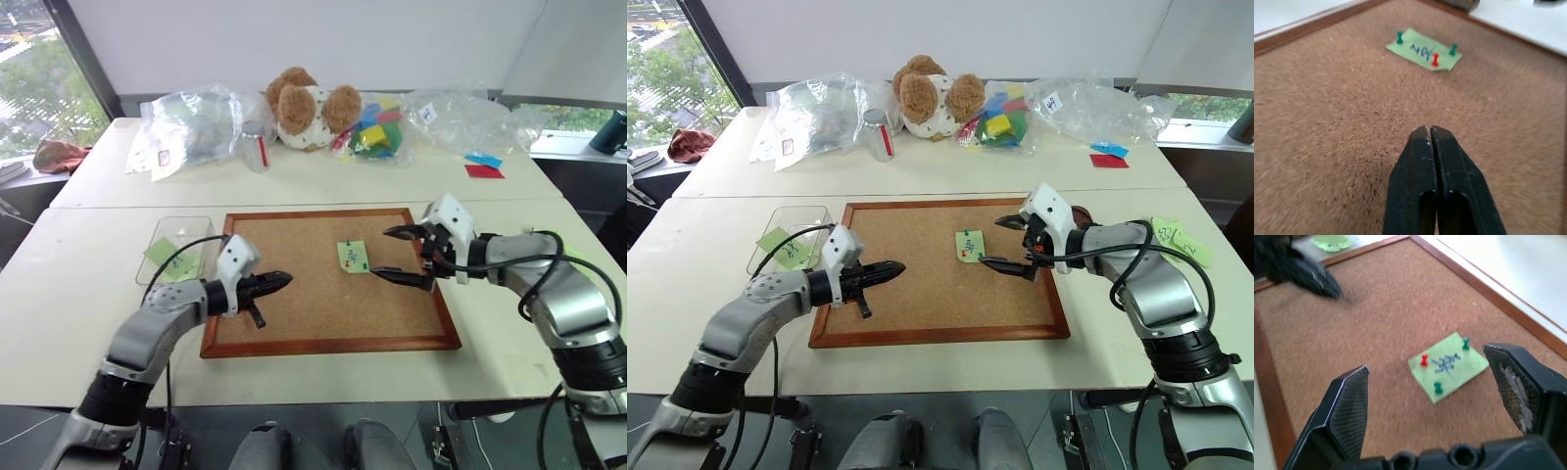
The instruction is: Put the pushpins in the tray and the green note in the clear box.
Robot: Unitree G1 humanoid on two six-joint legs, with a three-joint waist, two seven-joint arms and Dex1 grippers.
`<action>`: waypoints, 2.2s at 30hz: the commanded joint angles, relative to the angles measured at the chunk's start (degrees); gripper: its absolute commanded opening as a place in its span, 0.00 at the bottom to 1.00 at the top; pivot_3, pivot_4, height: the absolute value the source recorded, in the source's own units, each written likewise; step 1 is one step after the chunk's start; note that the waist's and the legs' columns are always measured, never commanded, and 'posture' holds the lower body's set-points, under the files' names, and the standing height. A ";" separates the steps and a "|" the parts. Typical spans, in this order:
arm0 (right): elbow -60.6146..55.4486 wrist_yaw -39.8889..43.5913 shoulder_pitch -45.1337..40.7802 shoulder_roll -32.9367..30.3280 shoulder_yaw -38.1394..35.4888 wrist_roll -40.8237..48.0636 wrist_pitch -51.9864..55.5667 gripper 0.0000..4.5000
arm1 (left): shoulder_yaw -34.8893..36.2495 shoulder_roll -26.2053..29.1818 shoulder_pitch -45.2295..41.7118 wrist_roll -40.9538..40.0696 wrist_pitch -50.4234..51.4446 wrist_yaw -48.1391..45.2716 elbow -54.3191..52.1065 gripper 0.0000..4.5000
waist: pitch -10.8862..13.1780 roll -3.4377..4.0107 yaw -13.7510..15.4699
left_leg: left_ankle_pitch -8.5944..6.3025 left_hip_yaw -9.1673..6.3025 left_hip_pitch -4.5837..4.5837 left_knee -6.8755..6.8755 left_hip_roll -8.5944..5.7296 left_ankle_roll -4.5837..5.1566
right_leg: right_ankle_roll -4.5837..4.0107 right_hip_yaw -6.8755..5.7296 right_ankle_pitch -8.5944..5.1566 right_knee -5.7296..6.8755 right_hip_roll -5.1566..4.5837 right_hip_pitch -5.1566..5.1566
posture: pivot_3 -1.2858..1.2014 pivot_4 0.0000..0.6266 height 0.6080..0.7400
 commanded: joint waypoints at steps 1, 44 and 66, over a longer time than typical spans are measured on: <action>5.35 -8.10 -5.15 6.38 2.40 -3.99 3.04 0.91 | -2.69 -2.54 -2.23 5.02 -4.29 1.15 4.53 0.01 | 0.00 -0.01 0.01 | 0.07 0.00 0.01 0.01 0.00 -0.12 | 0.00 0.00 0.00 0.04 0.01 0.00 | 0.52 0.24 1.00; 15.08 -13.38 -12.99 18.46 2.64 -7.78 6.51 0.01 | -2.73 -2.71 1.79 9.04 -5.26 -0.38 6.81 0.00 | -0.03 0.01 -0.27 | 0.11 0.00 0.02 -0.05 0.00 -0.19 | 0.00 0.01 0.00 0.30 0.05 -0.17 | 0.52 0.24 1.00; 36.58 -24.22 -14.46 7.13 -16.49 -6.54 2.09 0.01 | -3.27 -3.23 1.38 10.32 -5.74 -1.12 8.41 0.00 | -0.15 0.12 -0.09 | -0.04 0.03 0.11 -0.05 0.00 0.09 | 0.00 0.01 0.00 0.26 0.01 -0.02 | 0.52 0.24 1.00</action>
